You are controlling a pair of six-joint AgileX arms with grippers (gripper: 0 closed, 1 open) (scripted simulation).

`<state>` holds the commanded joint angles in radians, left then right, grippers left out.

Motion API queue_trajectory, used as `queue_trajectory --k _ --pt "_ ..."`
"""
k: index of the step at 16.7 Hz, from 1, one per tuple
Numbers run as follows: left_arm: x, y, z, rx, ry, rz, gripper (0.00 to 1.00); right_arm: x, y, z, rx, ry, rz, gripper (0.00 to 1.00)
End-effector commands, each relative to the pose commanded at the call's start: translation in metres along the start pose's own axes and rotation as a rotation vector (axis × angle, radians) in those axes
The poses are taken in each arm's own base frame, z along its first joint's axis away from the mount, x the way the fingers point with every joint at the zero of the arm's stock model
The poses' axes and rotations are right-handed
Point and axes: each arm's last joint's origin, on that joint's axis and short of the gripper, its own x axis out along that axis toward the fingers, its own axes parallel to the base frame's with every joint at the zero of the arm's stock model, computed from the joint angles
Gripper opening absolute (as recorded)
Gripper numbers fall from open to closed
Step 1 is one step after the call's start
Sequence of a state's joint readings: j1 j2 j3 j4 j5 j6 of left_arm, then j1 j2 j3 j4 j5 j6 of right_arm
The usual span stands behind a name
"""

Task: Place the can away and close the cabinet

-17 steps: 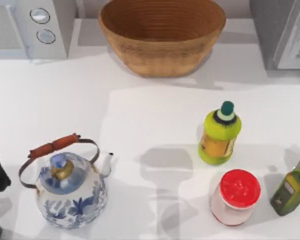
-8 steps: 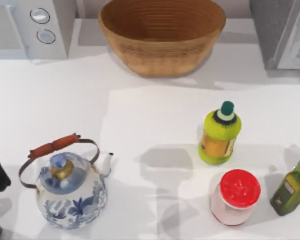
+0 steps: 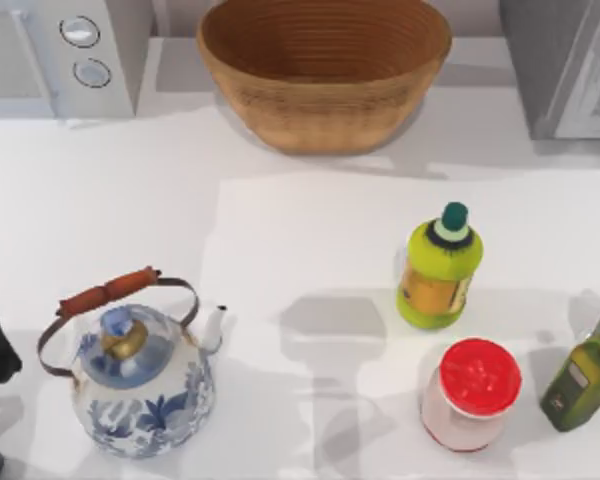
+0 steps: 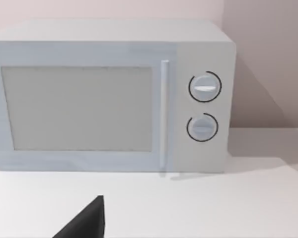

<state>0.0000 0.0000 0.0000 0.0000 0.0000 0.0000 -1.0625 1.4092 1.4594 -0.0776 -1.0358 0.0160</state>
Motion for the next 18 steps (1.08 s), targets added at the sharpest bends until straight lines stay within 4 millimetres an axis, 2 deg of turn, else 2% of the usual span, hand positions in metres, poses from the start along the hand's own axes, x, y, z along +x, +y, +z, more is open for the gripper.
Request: queue_trajectory --k 3,6,14,16,18 --pt "0.000 0.000 0.000 0.000 0.000 0.000 1.00 -0.014 0.031 0.048 -0.015 -0.010 0.007 1.00" --pt "0.000 0.000 0.000 0.000 0.000 0.000 1.00 -0.024 0.053 0.073 -0.028 -0.018 0.016 1.00" --pt "0.000 0.000 0.000 0.000 0.000 0.000 1.00 -0.024 0.056 0.076 -0.026 -0.019 0.015 1.00" --pt "0.000 0.000 0.000 0.000 0.000 0.000 1.00 -0.012 0.061 0.074 -0.003 -0.011 0.017 1.00" --pt "0.000 0.000 0.000 0.000 0.000 0.000 1.00 0.008 0.072 0.071 0.024 0.001 0.023 1.00"
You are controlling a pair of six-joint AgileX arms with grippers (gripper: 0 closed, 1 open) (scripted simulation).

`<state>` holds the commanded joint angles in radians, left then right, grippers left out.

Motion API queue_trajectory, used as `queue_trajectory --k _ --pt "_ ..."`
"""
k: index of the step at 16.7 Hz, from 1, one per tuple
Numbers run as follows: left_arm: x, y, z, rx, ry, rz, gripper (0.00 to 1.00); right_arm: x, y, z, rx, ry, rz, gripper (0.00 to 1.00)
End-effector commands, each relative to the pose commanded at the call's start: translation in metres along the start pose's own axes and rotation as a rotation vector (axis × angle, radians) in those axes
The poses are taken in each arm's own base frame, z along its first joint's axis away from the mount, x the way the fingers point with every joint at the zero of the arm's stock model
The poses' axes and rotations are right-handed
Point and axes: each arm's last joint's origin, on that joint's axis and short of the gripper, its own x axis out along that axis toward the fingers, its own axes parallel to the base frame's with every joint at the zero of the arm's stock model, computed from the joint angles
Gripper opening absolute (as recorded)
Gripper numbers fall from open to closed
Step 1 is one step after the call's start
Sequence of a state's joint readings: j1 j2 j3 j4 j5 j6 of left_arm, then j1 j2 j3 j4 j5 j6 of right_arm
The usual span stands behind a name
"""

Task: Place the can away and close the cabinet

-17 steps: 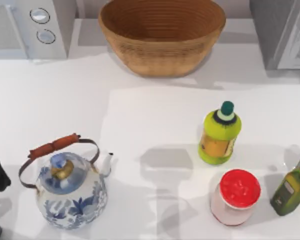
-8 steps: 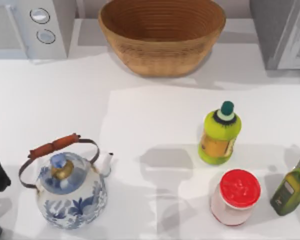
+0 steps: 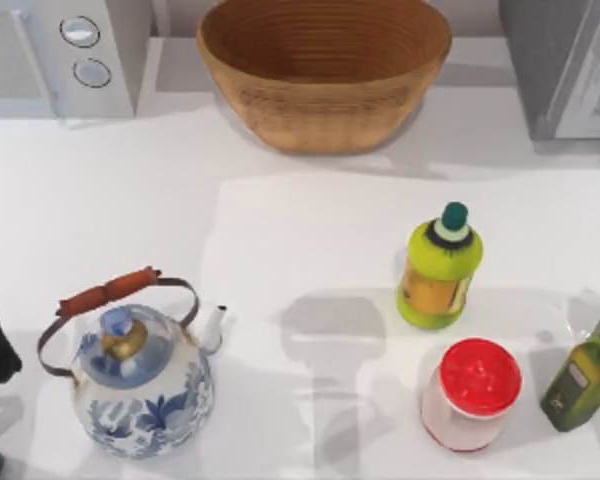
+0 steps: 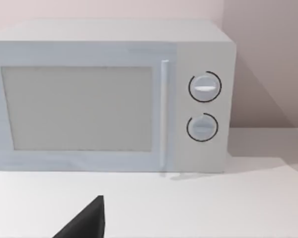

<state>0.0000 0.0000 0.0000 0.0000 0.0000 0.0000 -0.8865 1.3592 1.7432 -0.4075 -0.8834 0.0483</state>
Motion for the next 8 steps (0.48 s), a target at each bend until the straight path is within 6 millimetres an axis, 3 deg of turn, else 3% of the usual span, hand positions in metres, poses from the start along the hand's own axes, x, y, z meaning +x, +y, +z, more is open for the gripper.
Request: queue_trajectory --k 3,8 --pt "0.000 0.000 0.000 0.000 0.000 0.000 1.00 0.039 0.034 -0.005 0.031 0.022 0.017 1.00" --pt "0.000 0.000 0.000 0.000 0.000 0.000 1.00 0.082 0.129 -0.010 0.025 0.041 0.018 1.00"
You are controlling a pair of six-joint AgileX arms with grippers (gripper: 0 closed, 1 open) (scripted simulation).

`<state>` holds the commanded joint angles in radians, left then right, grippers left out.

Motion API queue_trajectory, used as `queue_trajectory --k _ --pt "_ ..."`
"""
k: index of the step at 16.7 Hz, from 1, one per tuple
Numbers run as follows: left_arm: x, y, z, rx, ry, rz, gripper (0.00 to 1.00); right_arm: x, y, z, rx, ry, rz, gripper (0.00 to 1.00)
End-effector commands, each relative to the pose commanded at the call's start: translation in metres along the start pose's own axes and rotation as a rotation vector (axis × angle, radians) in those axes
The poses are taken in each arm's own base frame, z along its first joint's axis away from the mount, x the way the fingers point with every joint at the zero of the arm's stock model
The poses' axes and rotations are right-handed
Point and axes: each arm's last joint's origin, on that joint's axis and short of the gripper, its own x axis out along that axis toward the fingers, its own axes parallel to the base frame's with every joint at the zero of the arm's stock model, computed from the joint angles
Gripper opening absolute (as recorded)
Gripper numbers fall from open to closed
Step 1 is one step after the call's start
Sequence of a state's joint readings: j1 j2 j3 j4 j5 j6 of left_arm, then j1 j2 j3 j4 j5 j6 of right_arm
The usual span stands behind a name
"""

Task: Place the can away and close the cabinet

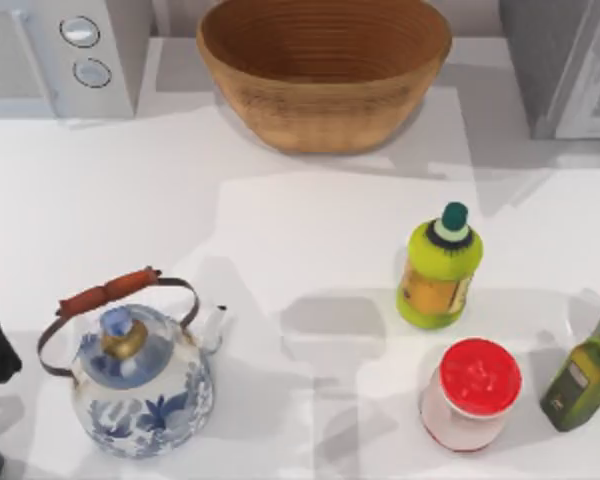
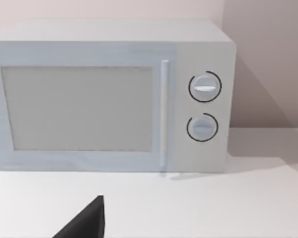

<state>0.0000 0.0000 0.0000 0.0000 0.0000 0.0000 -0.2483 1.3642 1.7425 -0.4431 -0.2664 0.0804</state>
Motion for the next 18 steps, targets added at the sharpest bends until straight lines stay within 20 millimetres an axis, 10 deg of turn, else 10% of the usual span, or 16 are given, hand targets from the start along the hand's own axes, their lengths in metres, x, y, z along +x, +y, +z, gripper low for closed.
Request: queue_trajectory --k 8,18 --pt "0.000 0.000 0.000 0.000 0.000 0.000 1.00 -0.024 0.136 -0.005 -0.068 -0.044 -0.005 1.00" --pt "0.000 0.000 0.000 0.000 0.000 0.000 1.00 -0.044 0.145 0.000 -0.086 -0.077 -0.066 1.00"
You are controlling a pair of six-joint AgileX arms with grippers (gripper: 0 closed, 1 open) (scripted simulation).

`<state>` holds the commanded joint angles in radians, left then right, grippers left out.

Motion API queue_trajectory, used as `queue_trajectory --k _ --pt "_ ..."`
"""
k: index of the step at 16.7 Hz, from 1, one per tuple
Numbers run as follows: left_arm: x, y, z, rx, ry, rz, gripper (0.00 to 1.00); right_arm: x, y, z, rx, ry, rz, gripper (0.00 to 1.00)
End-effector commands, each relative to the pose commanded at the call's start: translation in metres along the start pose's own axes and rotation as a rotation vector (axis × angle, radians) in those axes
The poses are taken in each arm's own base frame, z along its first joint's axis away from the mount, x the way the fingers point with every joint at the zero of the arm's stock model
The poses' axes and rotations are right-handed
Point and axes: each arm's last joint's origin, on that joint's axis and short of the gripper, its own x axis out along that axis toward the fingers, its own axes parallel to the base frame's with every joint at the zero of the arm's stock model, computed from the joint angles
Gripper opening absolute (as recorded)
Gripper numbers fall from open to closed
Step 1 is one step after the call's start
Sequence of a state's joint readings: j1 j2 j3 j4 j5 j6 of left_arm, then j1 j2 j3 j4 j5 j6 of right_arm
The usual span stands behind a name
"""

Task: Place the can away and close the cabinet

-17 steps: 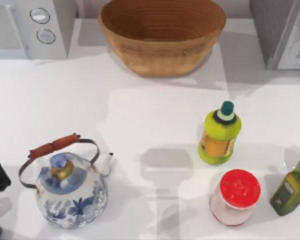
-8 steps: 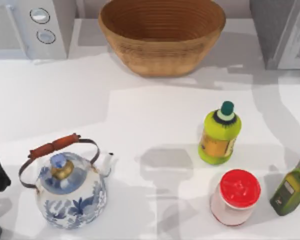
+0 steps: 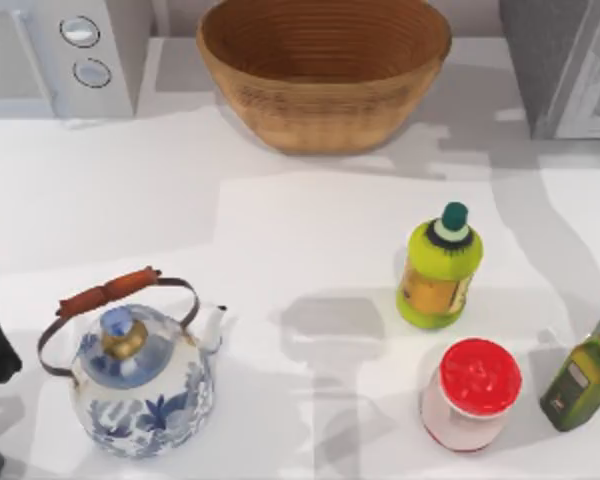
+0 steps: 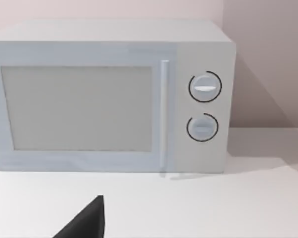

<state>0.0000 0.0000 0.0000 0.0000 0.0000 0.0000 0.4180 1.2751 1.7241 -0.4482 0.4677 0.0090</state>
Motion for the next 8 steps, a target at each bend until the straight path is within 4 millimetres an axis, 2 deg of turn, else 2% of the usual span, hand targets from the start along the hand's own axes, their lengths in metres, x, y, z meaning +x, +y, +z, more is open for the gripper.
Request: queue_trajectory --k 6,8 --pt "0.000 0.000 0.000 0.000 0.000 0.000 1.00 0.043 0.001 -0.001 -0.001 0.003 -0.004 1.00" --pt "0.000 0.000 0.000 0.000 0.000 0.000 1.00 0.049 0.001 0.000 0.000 -0.001 0.000 1.00"
